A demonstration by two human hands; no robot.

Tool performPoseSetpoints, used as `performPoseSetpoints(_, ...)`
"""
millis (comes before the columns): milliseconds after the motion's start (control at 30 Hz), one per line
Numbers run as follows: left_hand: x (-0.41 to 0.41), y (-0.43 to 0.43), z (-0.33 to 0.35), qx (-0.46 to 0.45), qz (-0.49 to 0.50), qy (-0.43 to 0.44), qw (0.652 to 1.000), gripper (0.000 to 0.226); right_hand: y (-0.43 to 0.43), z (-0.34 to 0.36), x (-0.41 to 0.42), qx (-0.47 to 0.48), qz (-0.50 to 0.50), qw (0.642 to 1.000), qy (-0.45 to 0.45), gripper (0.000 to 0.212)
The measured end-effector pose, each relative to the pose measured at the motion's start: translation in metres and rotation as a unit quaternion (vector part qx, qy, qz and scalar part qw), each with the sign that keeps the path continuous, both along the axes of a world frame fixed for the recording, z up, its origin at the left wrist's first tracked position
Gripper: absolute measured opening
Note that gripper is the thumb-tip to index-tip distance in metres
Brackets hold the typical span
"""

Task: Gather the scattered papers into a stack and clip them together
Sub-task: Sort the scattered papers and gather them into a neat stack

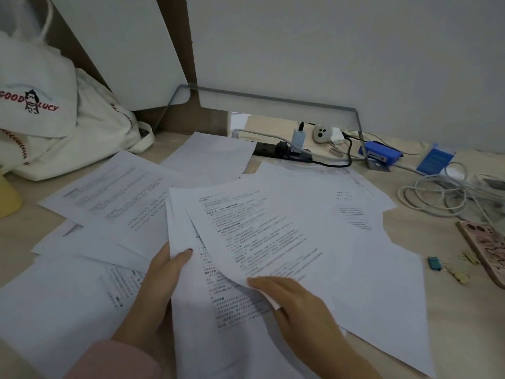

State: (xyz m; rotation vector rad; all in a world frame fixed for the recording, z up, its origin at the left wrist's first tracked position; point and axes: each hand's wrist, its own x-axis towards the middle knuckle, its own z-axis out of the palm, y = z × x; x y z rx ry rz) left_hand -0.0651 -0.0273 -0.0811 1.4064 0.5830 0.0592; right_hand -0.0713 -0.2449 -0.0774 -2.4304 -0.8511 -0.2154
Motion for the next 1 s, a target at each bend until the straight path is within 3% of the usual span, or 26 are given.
performPoseSetpoints(100, -0.001, 0.000, 0.002, -0.012, 0.002, 0.001, 1.000, 0.039, 0.006, -0.007, -0.003, -0.007, -0.002, 0.999, 0.037, 0.047)
performPoseSetpoints(167, -0.001, -0.001, 0.004, -0.013, 0.002, -0.002, 1.000, 0.039, 0.012, -0.007, -0.005, 0.013, -0.002, 0.991, 0.133, 0.052)
performPoseSetpoints(267, 0.000, -0.003, 0.005, 0.021, 0.001, -0.007, 1.000, 0.038, 0.019, -0.001, -0.009, 0.067, 0.024, 0.970, 0.231, 0.084)
performPoseSetpoints(300, 0.000, -0.004, 0.005, 0.034, -0.001, -0.007, 0.999, 0.038, 0.021, 0.003, -0.010, 0.091, 0.042, 0.961, 0.259, 0.080)
performPoseSetpoints(400, 0.000, -0.003, 0.002, 0.061, -0.001, -0.003, 0.998, 0.038, 0.019, 0.023, -0.007, 0.139, 0.075, 0.917, 0.366, 0.044)
performPoseSetpoints(533, 0.001, -0.002, 0.000, 0.065, -0.001, 0.003, 0.998, 0.040, -0.005, 0.042, 0.030, 0.235, -0.081, 0.915, 0.316, 0.020)
performPoseSetpoints(700, 0.001, -0.003, 0.000, 0.074, -0.004, 0.001, 0.997, 0.041, -0.055, 0.028, 0.082, 0.317, -0.298, 0.822, 0.367, 0.046)
performPoseSetpoints(767, 0.002, -0.002, 0.000, 0.077, -0.006, 0.002, 0.997, 0.041, -0.063, 0.026, 0.091, 0.378, -0.315, 0.770, 0.405, 0.035)
performPoseSetpoints(833, 0.001, -0.003, -0.001, 0.081, -0.006, 0.003, 0.997, 0.041, -0.062, 0.030, 0.094, 0.435, -0.301, 0.728, 0.436, 0.006)
performPoseSetpoints(867, 0.001, -0.003, -0.001, 0.085, -0.006, 0.003, 0.996, 0.040, -0.059, 0.030, 0.095, 0.430, -0.308, 0.720, 0.449, 0.009)
performPoseSetpoints(933, 0.000, -0.005, 0.000, 0.091, -0.007, 0.003, 0.996, 0.040, -0.053, 0.026, 0.095, 0.375, -0.313, 0.746, 0.452, 0.007)
performPoseSetpoints(1000, 0.000, -0.006, 0.001, 0.092, -0.007, 0.002, 0.996, 0.039, -0.045, 0.020, 0.093, 0.298, -0.314, 0.802, 0.411, 0.018)
